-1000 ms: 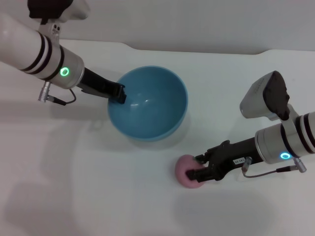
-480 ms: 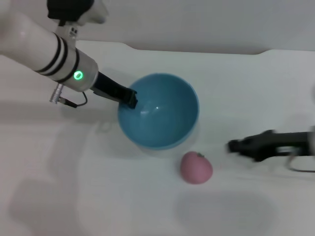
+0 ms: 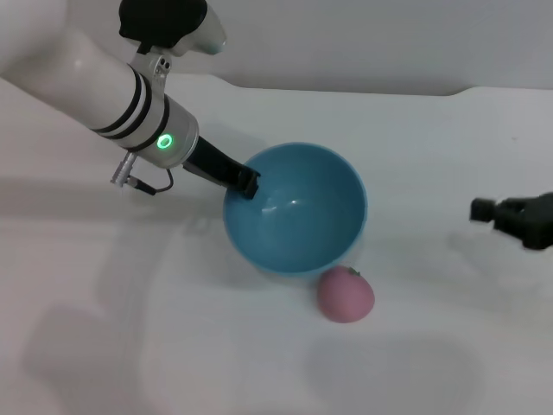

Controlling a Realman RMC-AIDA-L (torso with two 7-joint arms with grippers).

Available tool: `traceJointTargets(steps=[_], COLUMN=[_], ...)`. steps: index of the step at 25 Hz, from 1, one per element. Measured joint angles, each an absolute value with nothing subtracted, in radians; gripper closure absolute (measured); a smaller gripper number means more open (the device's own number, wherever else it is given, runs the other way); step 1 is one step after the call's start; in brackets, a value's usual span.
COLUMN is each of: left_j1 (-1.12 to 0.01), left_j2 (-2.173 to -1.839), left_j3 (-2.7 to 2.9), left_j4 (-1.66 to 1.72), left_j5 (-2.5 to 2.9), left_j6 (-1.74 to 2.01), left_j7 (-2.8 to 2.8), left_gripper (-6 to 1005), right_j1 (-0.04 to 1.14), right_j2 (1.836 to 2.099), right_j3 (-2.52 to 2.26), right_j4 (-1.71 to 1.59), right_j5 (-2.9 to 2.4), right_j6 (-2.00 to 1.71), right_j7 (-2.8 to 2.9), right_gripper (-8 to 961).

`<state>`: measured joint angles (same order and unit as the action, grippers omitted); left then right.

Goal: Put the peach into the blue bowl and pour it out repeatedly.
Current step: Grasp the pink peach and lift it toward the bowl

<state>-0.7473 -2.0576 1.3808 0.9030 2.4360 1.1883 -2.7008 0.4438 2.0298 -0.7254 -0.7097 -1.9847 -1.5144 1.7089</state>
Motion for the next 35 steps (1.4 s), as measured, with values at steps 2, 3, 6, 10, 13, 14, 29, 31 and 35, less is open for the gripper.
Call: traceJointTargets(steps=[2, 3, 6, 10, 13, 14, 29, 31, 35], left_j1=[-0.748, -0.748, -0.747, -0.749, -0.753, -0.754, -0.771, -0.773, -0.774], left_j2=[-2.058, -2.058, -2.055, -2.052, -2.052, -2.053, -2.057, -2.057, -2.057], left_j3=[1.378, 1.376, 1.376, 1.365, 1.363, 1.363, 1.364, 1.364, 1.364], left_j4=[0.906, 0.908, 0.911, 0.913, 0.914, 0.914, 0.914, 0.914, 0.914], left_j5=[2.435, 2.434, 2.435, 2.439, 2.440, 2.440, 2.440, 2.439, 2.438], left_j6=[1.185, 1.182, 1.167, 1.158, 1.157, 1.157, 1.158, 1.158, 1.159], left_j7=[-2.706, -2.713, -2.736, -2.748, -2.749, -2.749, -2.749, -2.749, -2.749], left_gripper=[998, 998, 998, 999, 999, 999, 999, 999, 999], right_j1=[0.468, 0.480, 0.531, 0.609, 0.648, 0.661, 0.733, 0.730, 0.725], right_j2=[2.048, 2.057, 2.072, 2.073, 2.074, 2.074, 2.088, 2.088, 2.085], right_j3=[-0.759, -0.781, -0.859, -0.934, -0.984, -1.003, -1.364, -1.390, -1.401], right_j4=[-0.706, -0.704, -0.653, -0.561, -0.534, -0.521, -0.390, -0.390, -0.389], right_j5=[-2.053, -2.088, -2.149, -2.148, -2.147, -2.147, -1.913, -1.891, -1.888], right_j6=[-1.502, -1.494, -1.444, -1.385, -1.357, -1.342, -1.061, -1.053, -1.051], right_j7=[1.689, 1.682, 1.674, 1.667, 1.665, 1.666, 1.666, 1.666, 1.668], right_gripper=[943, 932, 899, 780, 639, 558, 319, 330, 350])
